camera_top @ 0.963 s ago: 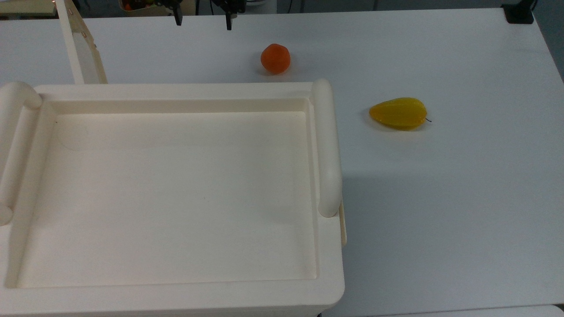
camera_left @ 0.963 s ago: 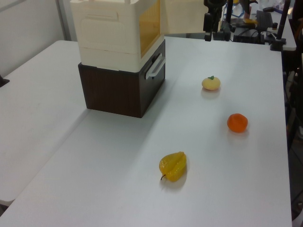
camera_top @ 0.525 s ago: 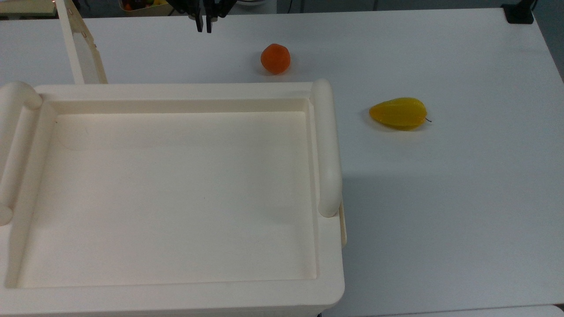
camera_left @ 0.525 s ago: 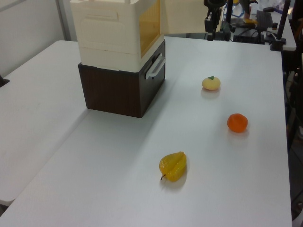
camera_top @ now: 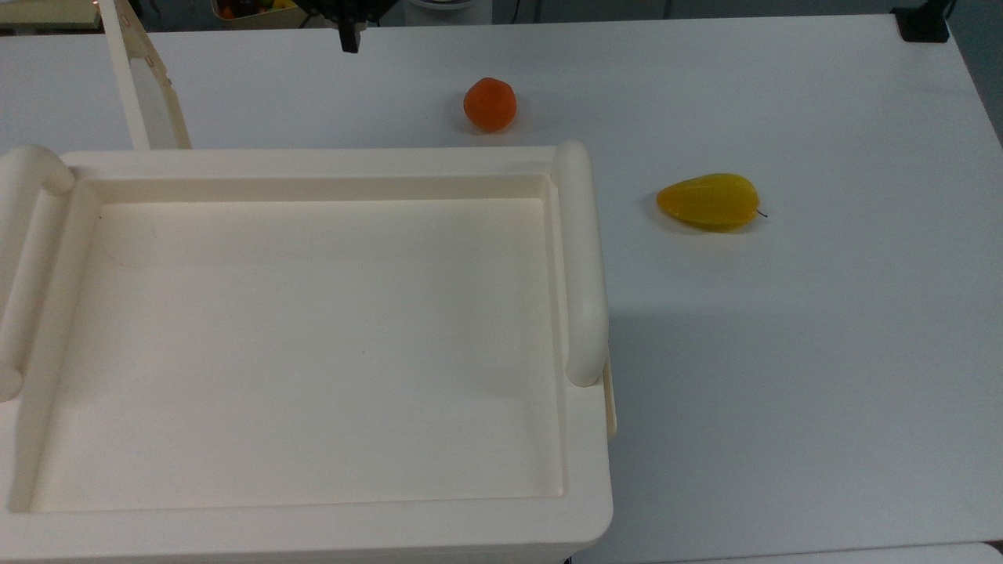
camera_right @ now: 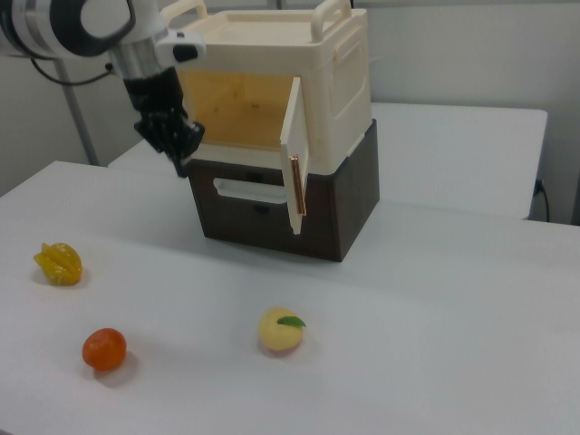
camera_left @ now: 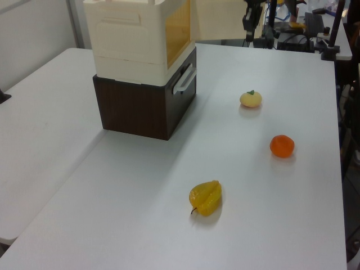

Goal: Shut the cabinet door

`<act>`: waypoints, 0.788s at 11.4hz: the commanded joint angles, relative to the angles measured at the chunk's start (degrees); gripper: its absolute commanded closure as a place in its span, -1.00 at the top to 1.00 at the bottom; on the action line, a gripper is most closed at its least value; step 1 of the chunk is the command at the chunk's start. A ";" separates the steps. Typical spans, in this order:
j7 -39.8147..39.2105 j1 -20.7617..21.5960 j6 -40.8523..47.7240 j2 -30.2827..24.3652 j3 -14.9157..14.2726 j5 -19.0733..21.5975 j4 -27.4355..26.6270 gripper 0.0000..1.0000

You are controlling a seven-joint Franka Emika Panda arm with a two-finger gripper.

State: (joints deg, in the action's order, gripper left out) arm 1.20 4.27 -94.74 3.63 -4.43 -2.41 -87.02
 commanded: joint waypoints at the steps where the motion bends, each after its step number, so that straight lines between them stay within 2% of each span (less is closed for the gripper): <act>1: -0.50 -2.23 -1.06 -0.91 -0.22 0.38 5.62 -1.00; 2: -0.41 -3.11 -2.80 -0.91 -0.22 0.38 8.07 -1.00; 4: -0.41 -5.13 -8.15 -1.00 -0.57 0.38 9.59 -1.00; 9: -0.41 -11.37 -19.06 -0.56 -1.54 0.56 9.68 -1.00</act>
State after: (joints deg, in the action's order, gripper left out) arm 1.20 -4.88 -110.55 2.98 -5.16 -2.40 -77.06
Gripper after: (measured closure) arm 0.991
